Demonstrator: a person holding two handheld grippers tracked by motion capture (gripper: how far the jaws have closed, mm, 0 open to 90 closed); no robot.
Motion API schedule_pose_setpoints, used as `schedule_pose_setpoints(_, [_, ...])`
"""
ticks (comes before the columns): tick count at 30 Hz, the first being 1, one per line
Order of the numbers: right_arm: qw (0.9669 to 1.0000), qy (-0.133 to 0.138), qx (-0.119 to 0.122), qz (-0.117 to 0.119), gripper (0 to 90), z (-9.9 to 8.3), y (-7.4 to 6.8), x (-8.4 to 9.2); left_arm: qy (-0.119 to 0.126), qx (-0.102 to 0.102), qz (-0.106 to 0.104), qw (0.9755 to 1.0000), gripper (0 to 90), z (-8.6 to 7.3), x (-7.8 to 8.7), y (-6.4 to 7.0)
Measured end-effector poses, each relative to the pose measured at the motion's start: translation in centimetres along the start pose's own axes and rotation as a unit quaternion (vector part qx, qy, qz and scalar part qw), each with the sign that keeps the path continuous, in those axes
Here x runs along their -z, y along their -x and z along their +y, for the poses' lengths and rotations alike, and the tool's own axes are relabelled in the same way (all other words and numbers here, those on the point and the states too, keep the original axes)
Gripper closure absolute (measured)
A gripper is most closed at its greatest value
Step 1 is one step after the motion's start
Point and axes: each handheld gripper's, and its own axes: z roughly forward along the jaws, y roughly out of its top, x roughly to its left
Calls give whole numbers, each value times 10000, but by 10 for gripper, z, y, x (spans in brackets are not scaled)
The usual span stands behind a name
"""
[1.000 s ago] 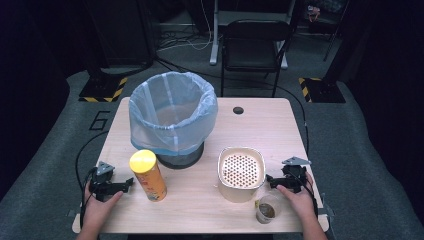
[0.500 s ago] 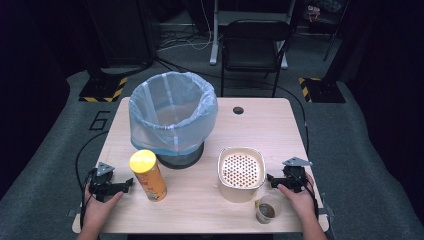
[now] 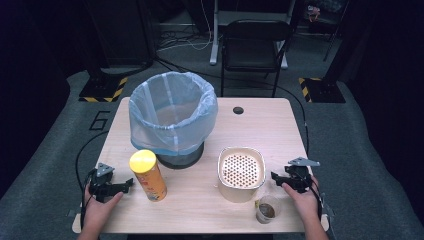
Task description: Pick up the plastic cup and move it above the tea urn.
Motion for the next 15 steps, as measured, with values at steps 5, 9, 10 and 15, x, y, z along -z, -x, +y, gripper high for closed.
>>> schedule_pose_setpoints(5, [9999, 55, 57, 117, 340, 10, -6, 21, 84, -1, 44, 10000, 91, -1, 0, 1])
schedule_pose_setpoints(9, [9997, 139, 16, 223, 339, 13, -9, 39, 104, 3, 42, 9999, 91, -1, -1, 1])
schedule_pose_setpoints(10, [9995, 172, 80, 243, 338, 13, -10, 42, 104, 6, 40, 9999, 91, -1, -1, 1])
schedule_pose_setpoints(15, [9991, 212, 147, 325, 317, 10, -17, 57, 83, 7, 41, 10000, 91, -1, 0, 1])
